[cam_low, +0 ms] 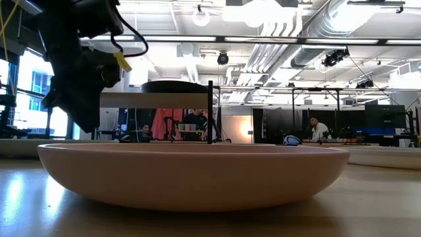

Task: Place and stack plates onto a shelf
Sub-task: Stack the gray plate on top of the black plate on the shelf

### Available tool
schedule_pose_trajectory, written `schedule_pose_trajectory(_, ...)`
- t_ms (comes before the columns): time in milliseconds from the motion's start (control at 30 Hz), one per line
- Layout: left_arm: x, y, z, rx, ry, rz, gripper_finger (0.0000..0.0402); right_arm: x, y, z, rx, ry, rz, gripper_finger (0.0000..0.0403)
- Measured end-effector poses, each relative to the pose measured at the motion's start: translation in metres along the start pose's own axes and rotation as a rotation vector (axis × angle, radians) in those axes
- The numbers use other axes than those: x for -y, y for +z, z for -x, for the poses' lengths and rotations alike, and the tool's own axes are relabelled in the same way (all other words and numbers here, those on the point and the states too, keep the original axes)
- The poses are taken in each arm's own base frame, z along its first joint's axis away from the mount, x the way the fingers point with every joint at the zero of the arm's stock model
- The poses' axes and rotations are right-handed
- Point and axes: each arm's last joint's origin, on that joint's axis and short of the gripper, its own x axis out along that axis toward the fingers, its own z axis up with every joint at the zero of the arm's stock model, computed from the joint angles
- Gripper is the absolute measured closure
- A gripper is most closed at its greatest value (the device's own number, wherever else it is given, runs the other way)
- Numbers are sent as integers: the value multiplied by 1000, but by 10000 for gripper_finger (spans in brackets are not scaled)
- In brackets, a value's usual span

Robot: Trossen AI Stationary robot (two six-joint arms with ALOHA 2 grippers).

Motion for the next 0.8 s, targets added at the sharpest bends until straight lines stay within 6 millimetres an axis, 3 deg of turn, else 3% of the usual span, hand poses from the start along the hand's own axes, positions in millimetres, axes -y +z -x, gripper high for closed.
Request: schedule_pose_trajectory(800,9,-17,-29,-82,111,-60,291,1,-5,0,-56,21,-16,323)
